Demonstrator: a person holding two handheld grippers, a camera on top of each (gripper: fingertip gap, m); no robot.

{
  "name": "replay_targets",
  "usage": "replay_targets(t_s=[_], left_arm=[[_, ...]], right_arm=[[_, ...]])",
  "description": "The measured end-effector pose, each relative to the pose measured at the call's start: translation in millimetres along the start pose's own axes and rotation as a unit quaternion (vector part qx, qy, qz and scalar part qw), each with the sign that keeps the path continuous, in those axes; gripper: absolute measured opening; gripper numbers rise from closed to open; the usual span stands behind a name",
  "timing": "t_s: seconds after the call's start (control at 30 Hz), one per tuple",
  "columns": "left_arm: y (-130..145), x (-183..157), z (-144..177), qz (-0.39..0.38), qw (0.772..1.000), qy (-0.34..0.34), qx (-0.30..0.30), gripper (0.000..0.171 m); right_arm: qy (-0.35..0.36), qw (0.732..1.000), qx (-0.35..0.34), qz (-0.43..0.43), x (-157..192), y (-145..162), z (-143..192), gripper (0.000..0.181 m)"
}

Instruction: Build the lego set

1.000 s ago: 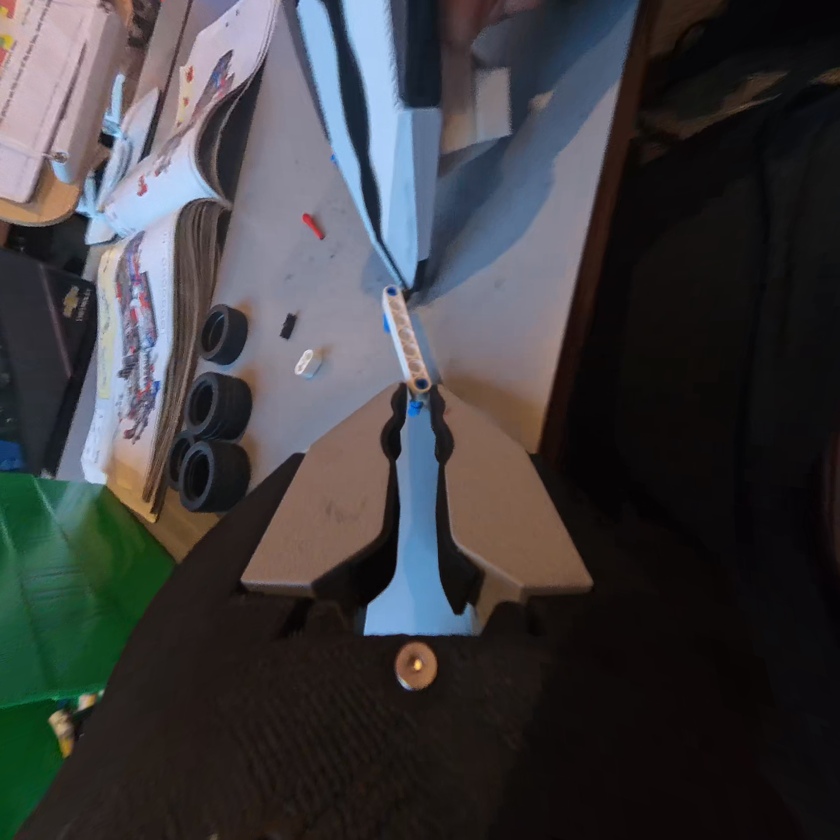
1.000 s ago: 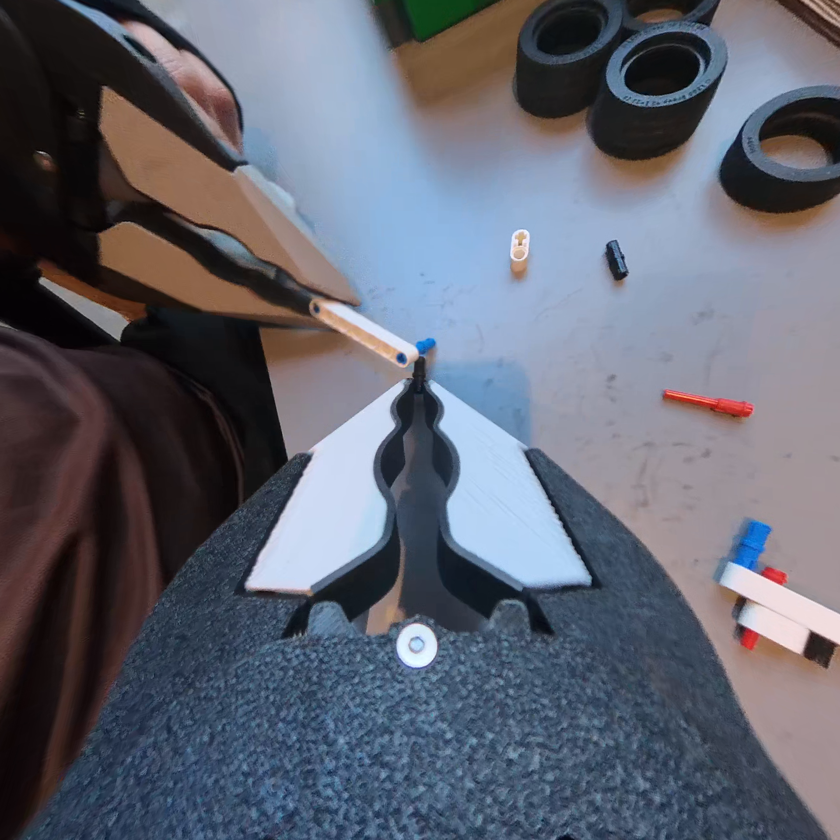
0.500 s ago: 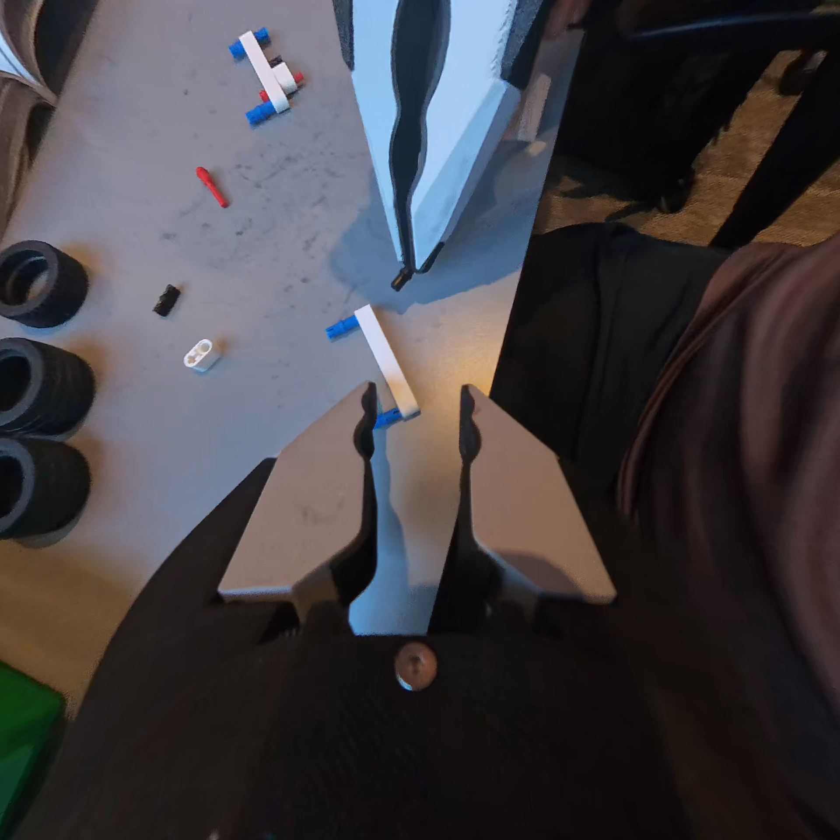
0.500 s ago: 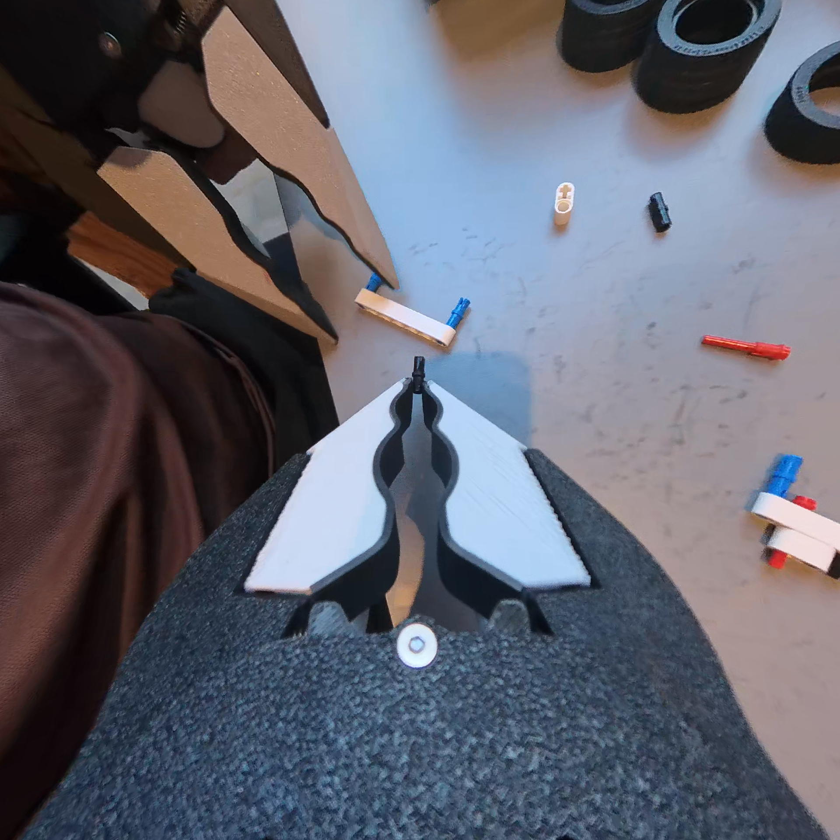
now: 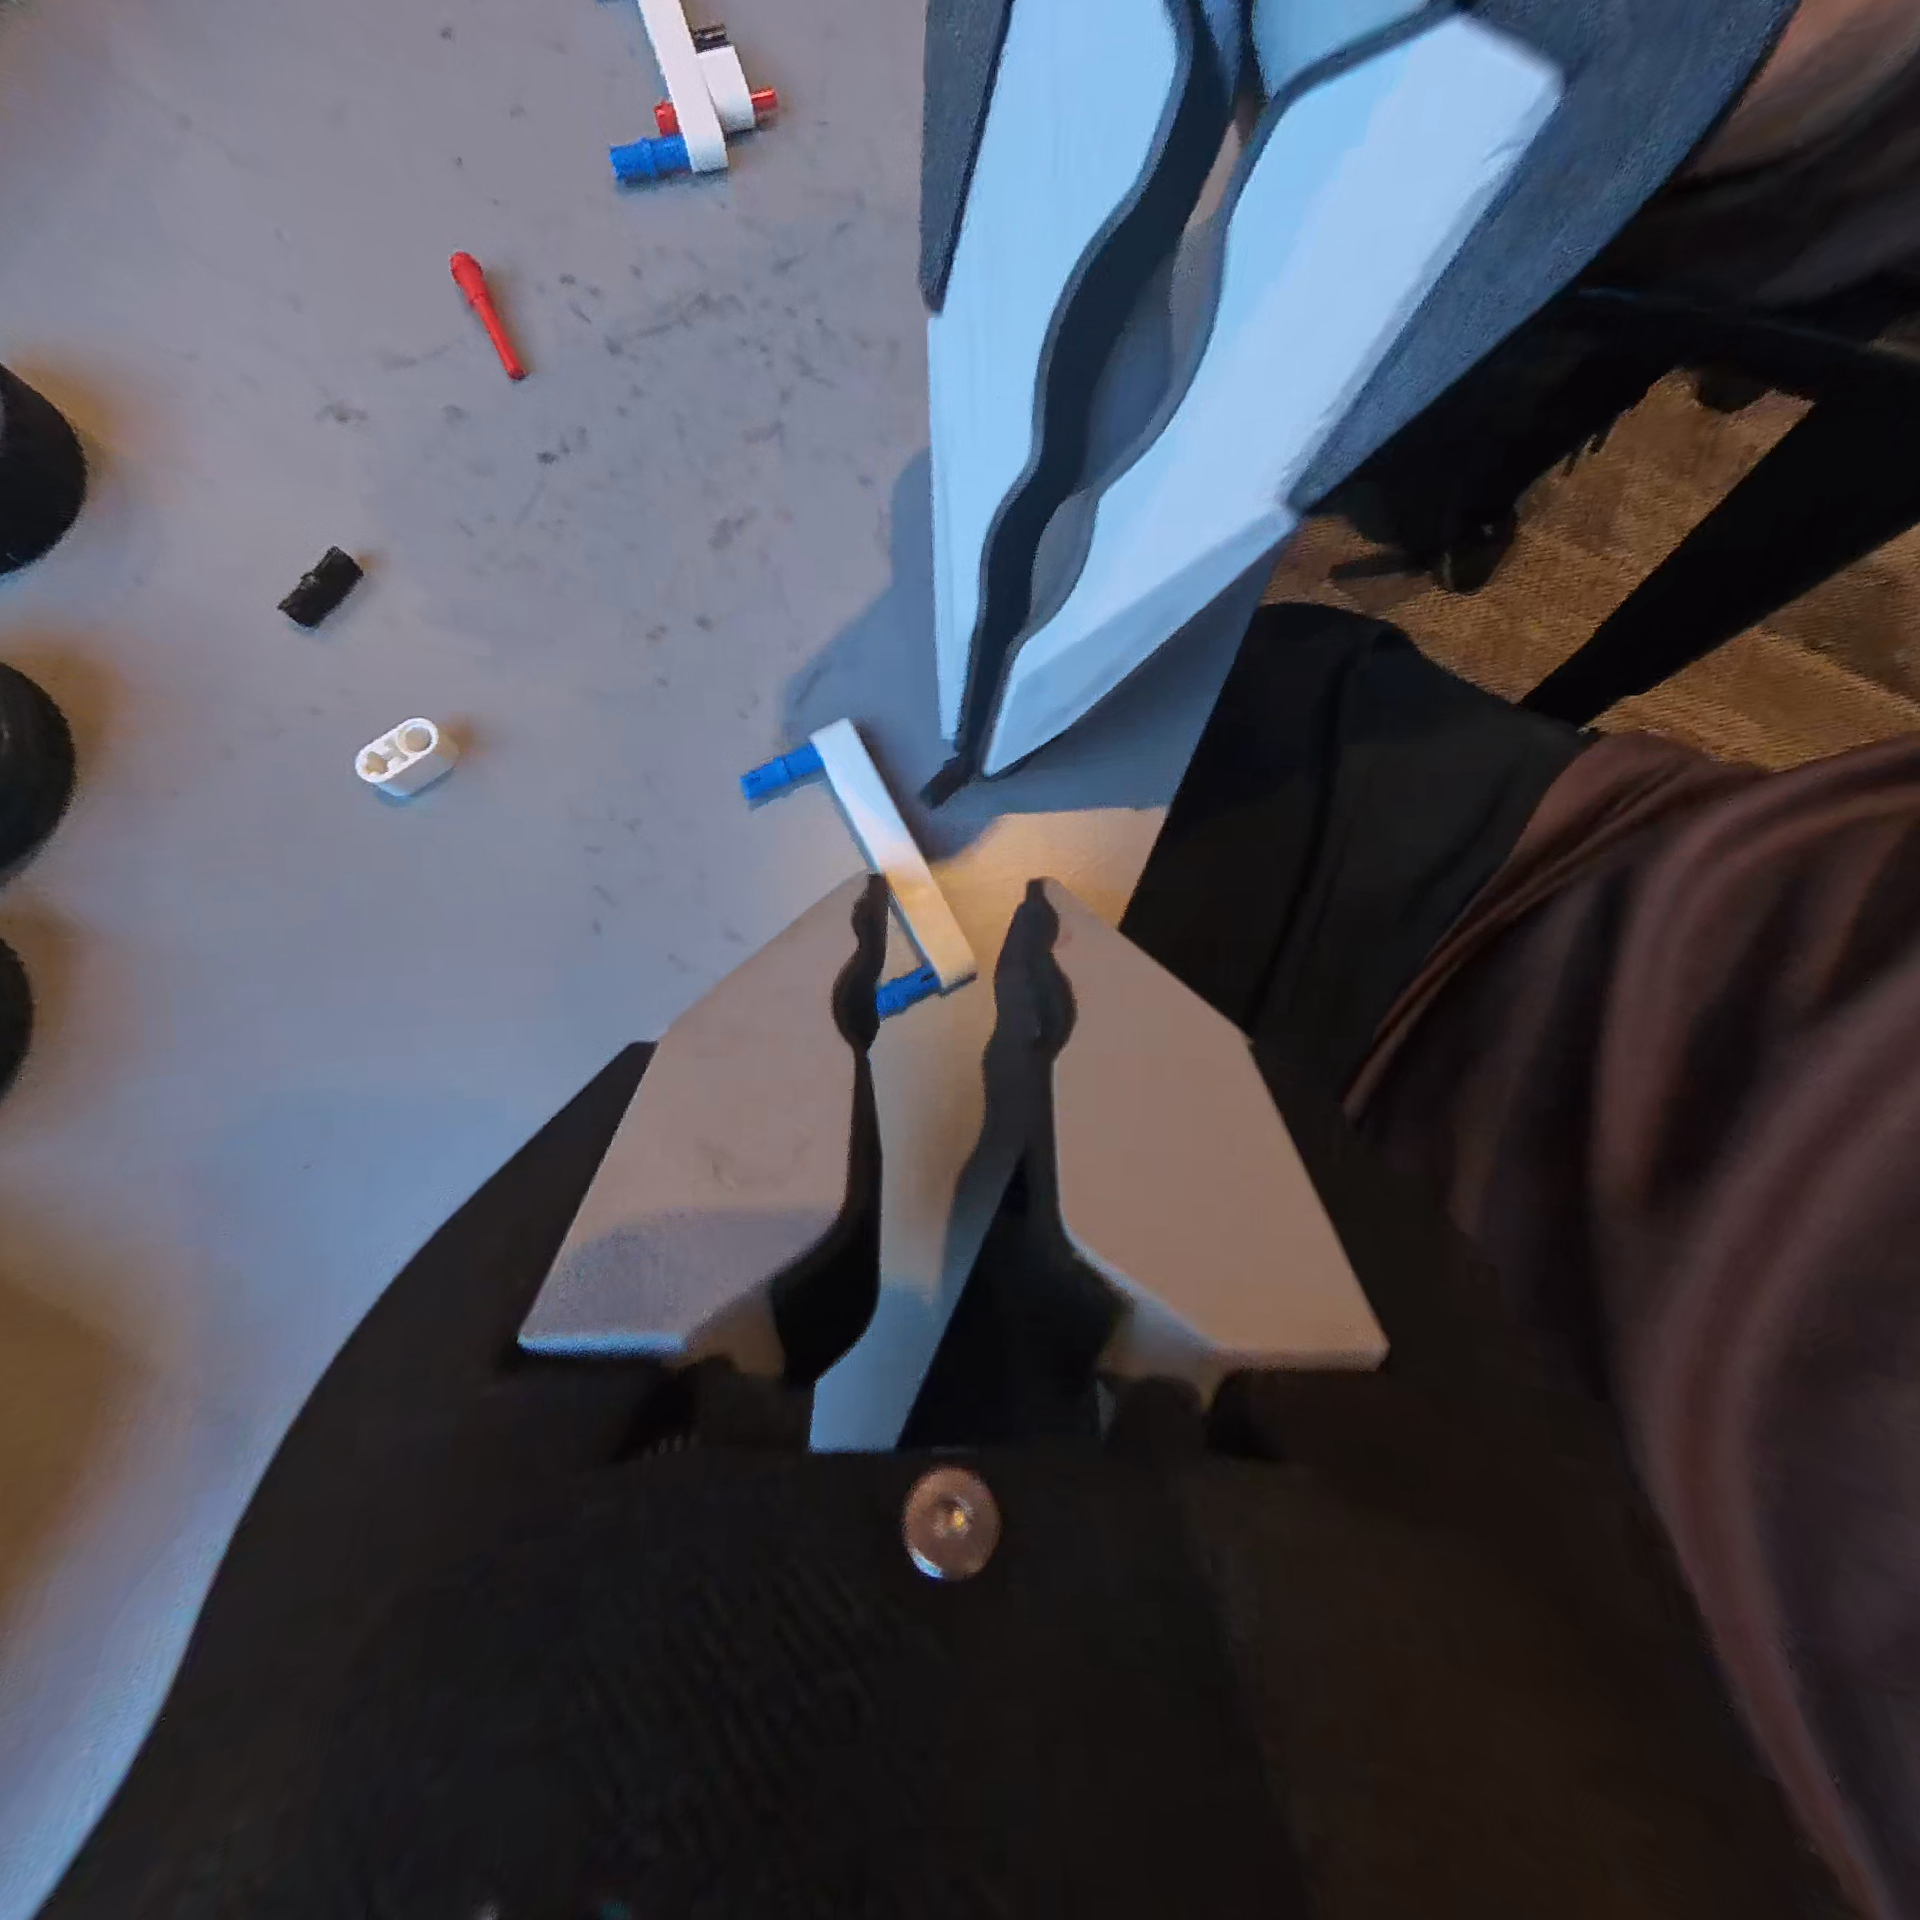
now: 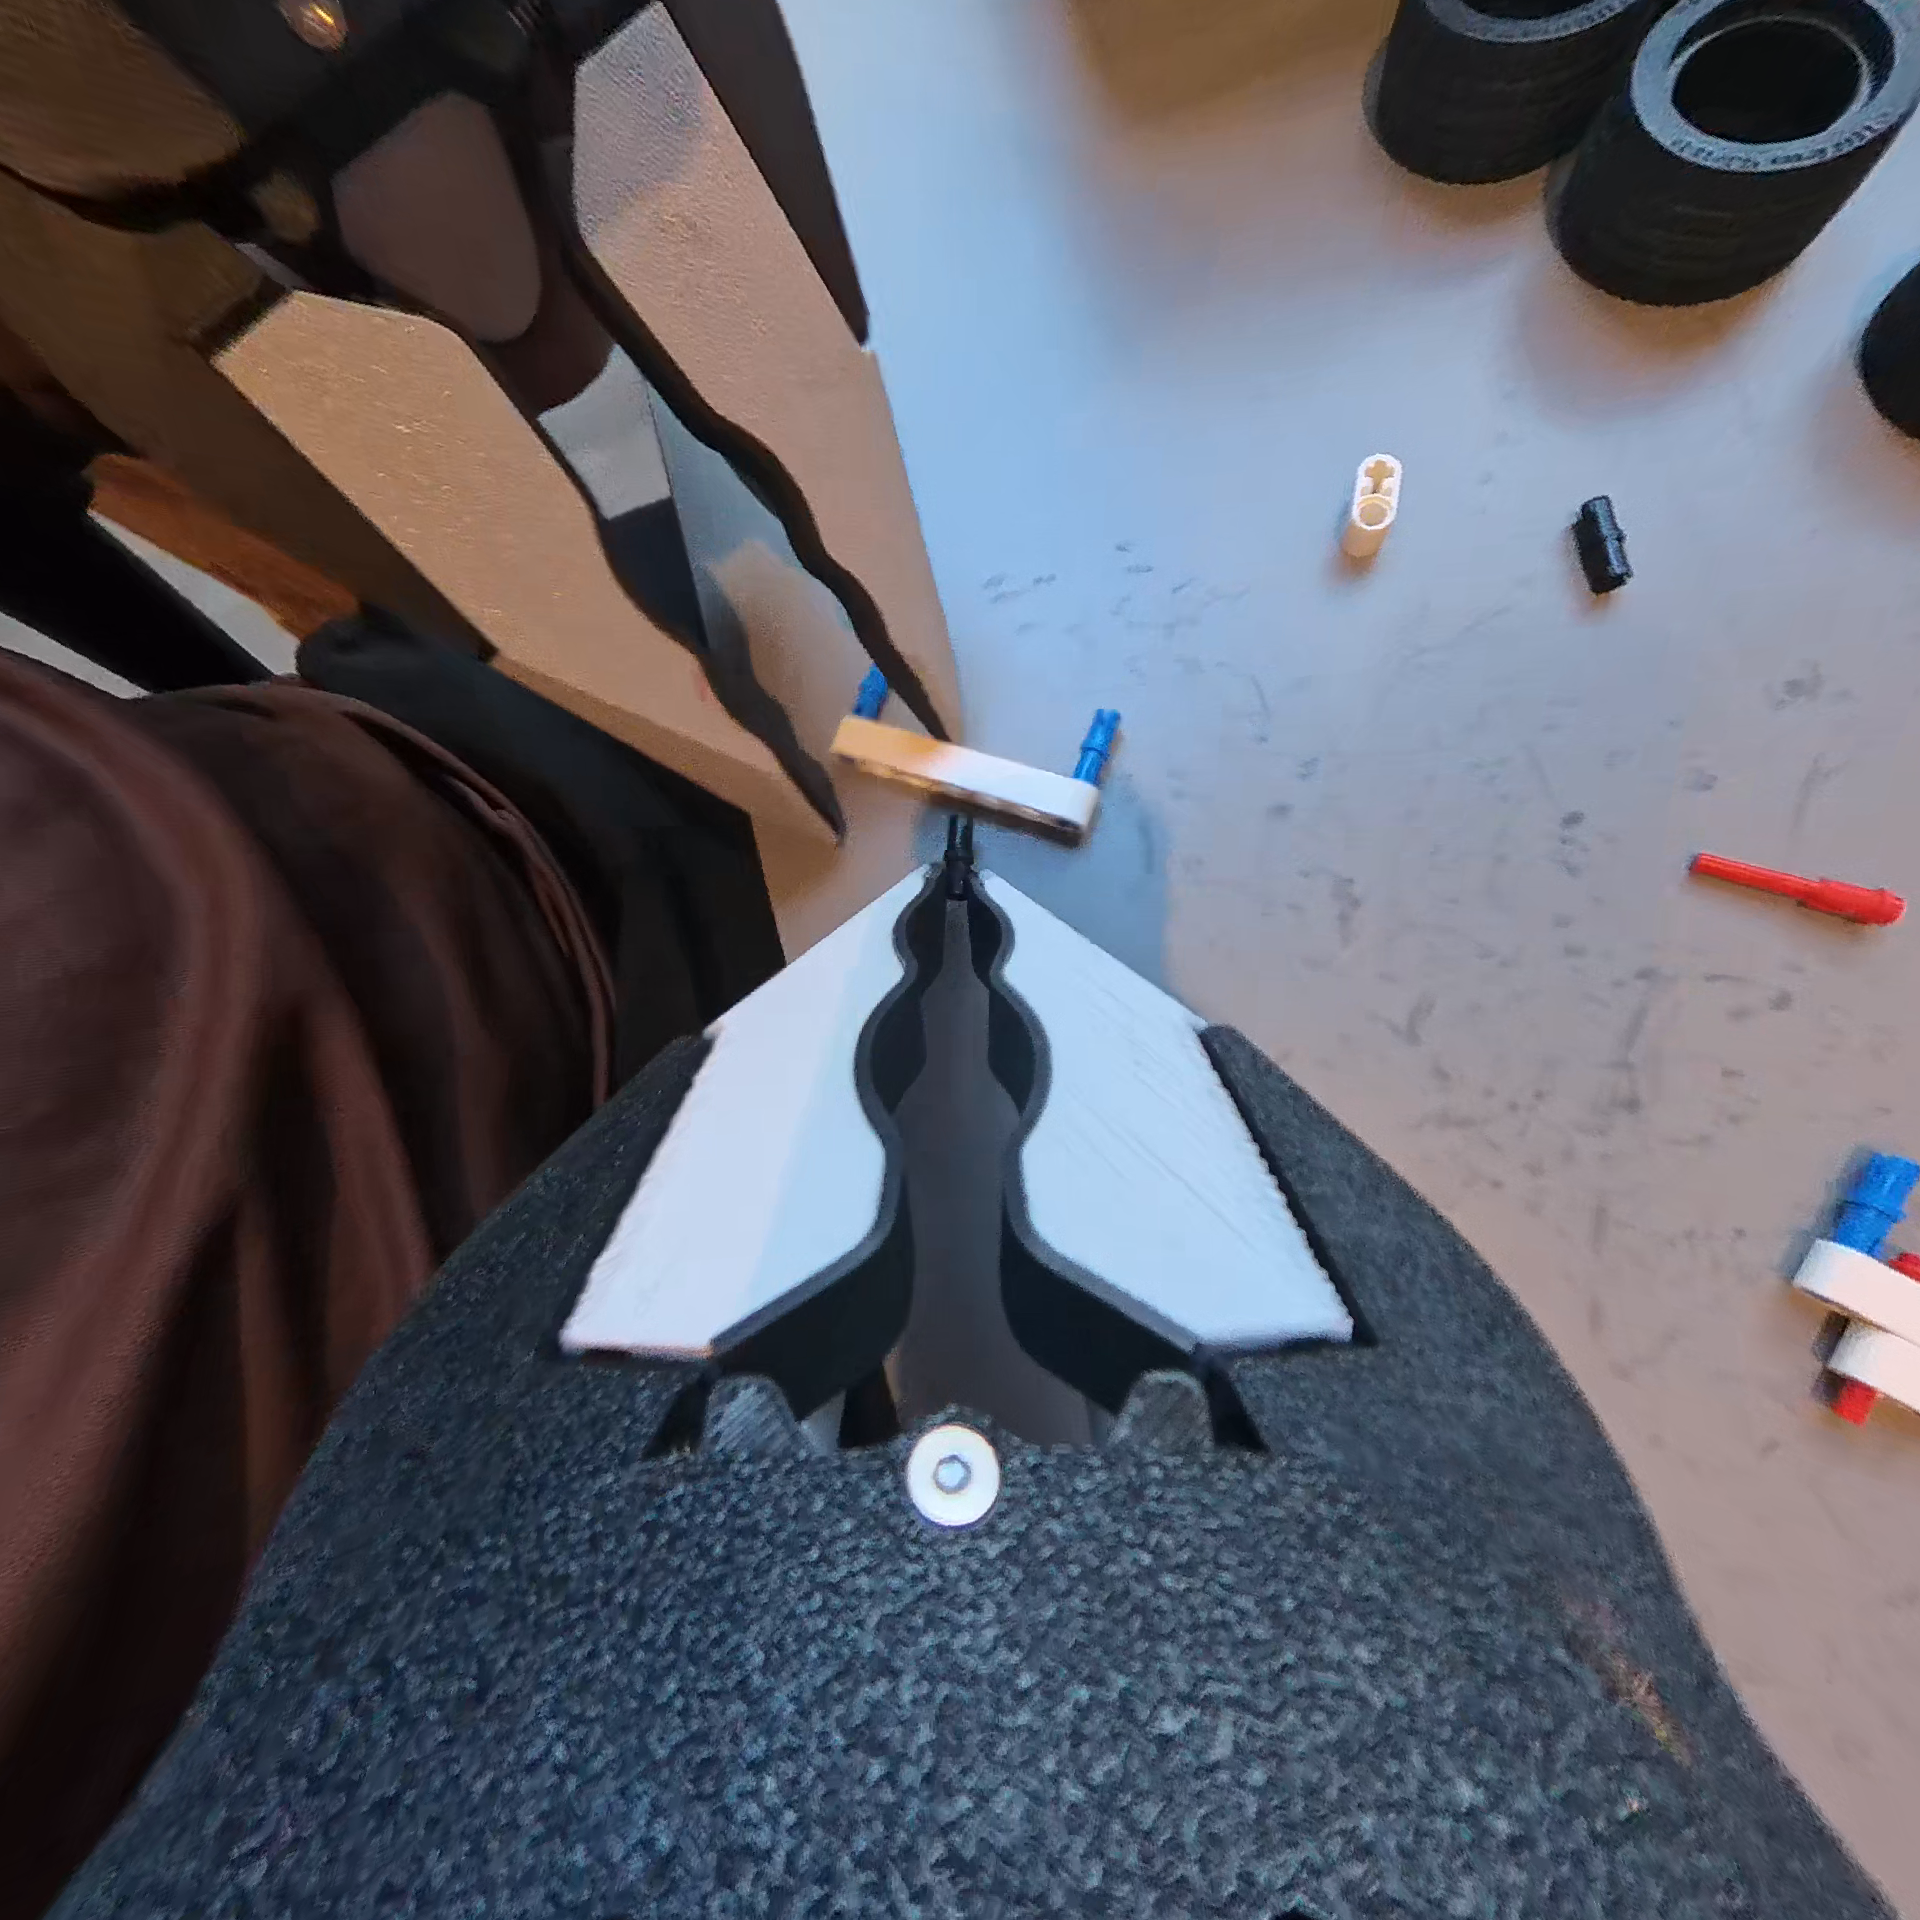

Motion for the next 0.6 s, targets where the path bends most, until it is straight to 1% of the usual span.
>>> replay_targets(t_s=[0.1, 0.2, 0.27, 0.33, 0.4, 0.53, 0.6], left_arm=[[-3.0, -2.9, 8.2, -0.011, 1.0, 0.005, -0.005, 0.023], [-1.5, 5.1, 15.0, -0.036, 0.999, -0.003, 0.035, 0.022], [-1.3, 10.5, 13.6, -0.054, 0.997, 0.007, 0.059, 0.022], [-3.7, 14.5, 12.2, -0.076, 0.995, 0.023, 0.062, 0.018], [-5.8, 17.6, 11.7, -0.1, 0.991, 0.037, 0.08, 0.018], [-17.5, 28.0, 21.9, -0.181, 0.978, 0.018, 0.105, 0.022], [-24.6, 34.7, 22.5, -0.197, 0.973, 0.042, 0.112, 0.028]], right_arm=[[0.005, 1.0, 0.006, 0.007, 0.8, 0.8, -4.5, 0.003], [0.004, 1.0, 0.004, 0.011, 0.7, -0.5, -5.5, 0.003], [0.01, 1.0, 0.004, 0.02, -0.4, -0.9, -5.5, 0.003], [0.009, 1.0, 0.003, 0.028, -0.9, -1.7, -5.2, 0.003], [0.003, 0.999, 0.0, 0.033, -1.4, -2.8, -5.8, 0.003], [0.0, 0.999, 0.002, 0.037, -2.9, -2.3, -7.3, 0.004], [-0.005, 0.999, 0.001, 0.036, -3.7, -1.7, -7.2, 0.004]])
Point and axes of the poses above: each gripper's, where its closed fingertips meet, z back along the fingers, y out of its underside, x = y × z across the jaws, the point moved 9 cm from there along z, back along the fingers, and after that the axes turned 14 degrees about y, right-handed, at the moved point
